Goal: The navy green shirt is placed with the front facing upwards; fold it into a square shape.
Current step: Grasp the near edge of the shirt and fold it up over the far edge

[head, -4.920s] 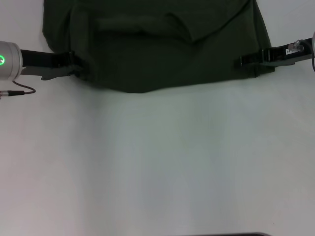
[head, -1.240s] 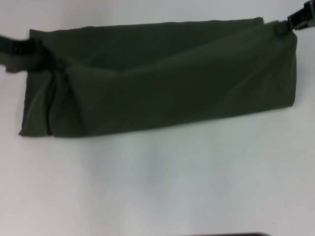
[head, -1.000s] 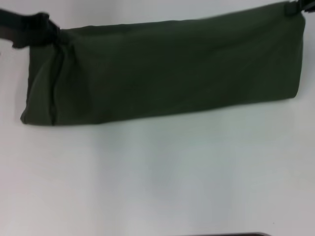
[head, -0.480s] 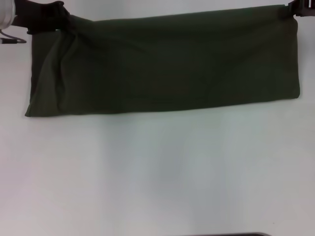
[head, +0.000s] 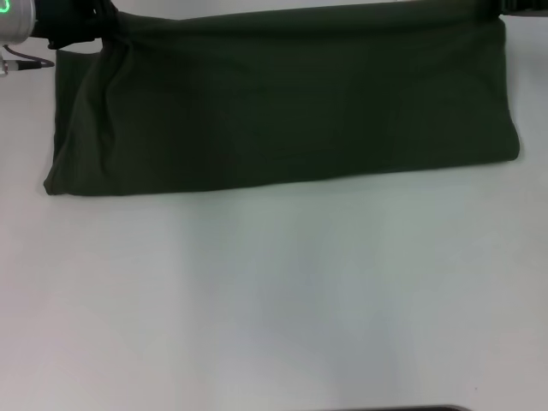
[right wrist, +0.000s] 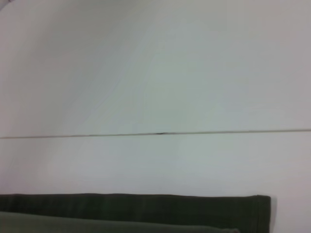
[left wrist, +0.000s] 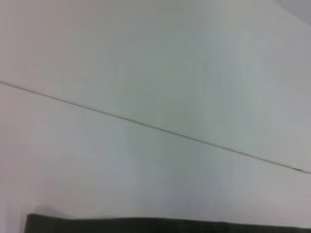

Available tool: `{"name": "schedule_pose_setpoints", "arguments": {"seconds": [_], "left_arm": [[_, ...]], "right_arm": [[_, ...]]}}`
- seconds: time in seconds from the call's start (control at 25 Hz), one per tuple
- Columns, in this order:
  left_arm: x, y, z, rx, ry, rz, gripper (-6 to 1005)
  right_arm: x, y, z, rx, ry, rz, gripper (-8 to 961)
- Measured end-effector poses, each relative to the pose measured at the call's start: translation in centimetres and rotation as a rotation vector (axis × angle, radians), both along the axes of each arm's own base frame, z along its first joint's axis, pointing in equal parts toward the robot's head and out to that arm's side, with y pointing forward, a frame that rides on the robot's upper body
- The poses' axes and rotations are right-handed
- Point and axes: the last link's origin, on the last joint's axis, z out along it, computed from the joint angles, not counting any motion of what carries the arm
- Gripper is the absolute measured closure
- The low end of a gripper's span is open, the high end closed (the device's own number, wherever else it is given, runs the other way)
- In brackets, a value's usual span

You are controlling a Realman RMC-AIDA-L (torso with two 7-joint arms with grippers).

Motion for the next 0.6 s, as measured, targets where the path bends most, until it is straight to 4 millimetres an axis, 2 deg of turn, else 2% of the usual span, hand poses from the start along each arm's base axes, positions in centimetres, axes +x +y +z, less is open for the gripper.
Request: {"name": "schedule_pose_setpoints", "arguments": {"seconds": [0.24, 0.6], "left_arm": [[-0.3, 0.2, -0.6, 0.029, 0.004, 0.011, 930], [0.5, 0.6, -1.1, 0.017, 0.003, -0.003, 918]], "right_arm": [[-0.1, 0.7, -1.9, 0.017, -0.065, 0.015, 918], [-1.2, 1.7, -3.4, 0.041, -0.149, 0.071, 917]]}}
